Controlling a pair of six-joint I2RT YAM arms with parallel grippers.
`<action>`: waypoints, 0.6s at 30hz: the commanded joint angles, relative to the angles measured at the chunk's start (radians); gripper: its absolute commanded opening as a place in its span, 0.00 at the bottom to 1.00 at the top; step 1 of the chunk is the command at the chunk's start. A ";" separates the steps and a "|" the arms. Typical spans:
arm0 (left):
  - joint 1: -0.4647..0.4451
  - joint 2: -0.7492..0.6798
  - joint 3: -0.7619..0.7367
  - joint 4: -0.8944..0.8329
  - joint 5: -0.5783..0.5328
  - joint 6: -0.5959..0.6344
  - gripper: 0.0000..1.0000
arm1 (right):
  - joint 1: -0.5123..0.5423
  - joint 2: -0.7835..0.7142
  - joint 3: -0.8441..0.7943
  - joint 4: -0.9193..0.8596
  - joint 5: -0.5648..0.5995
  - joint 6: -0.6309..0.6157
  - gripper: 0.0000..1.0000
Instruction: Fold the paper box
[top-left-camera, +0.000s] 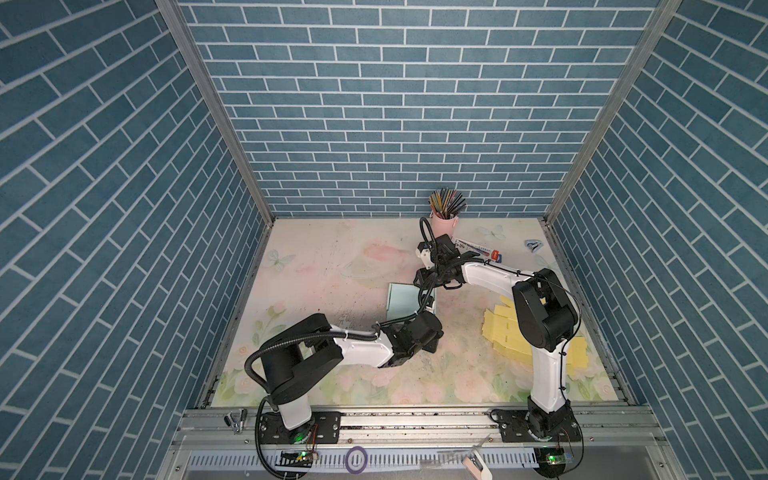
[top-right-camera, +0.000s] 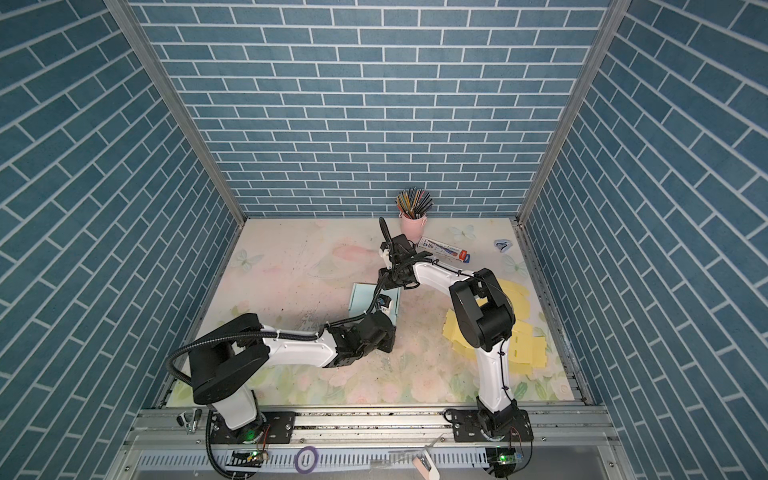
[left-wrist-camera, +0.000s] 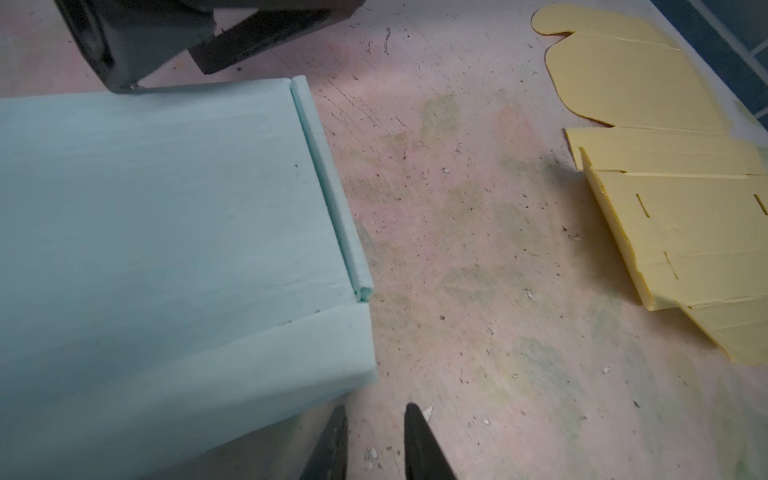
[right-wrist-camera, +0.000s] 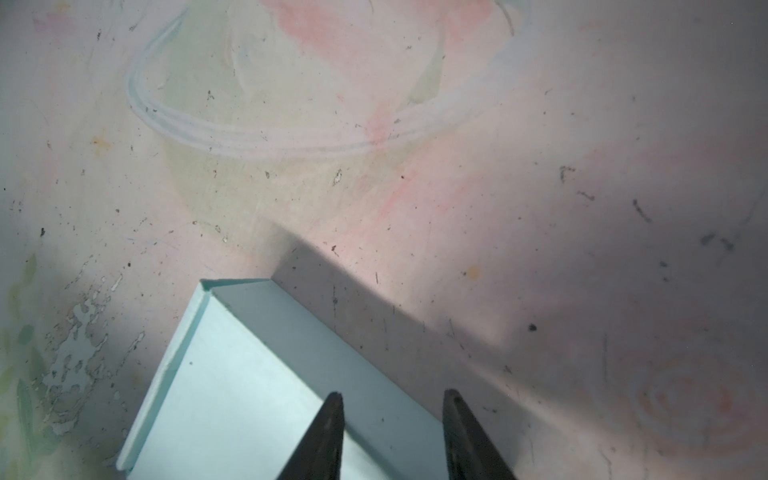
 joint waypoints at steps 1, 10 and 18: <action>0.017 0.027 0.026 0.020 -0.020 -0.020 0.26 | -0.002 0.034 -0.019 -0.012 -0.016 -0.046 0.40; 0.042 0.068 0.013 0.059 -0.038 -0.037 0.26 | -0.003 0.051 -0.031 -0.010 -0.044 -0.046 0.35; 0.072 0.086 0.001 0.092 -0.051 -0.037 0.25 | -0.001 0.048 -0.083 0.008 -0.078 -0.042 0.30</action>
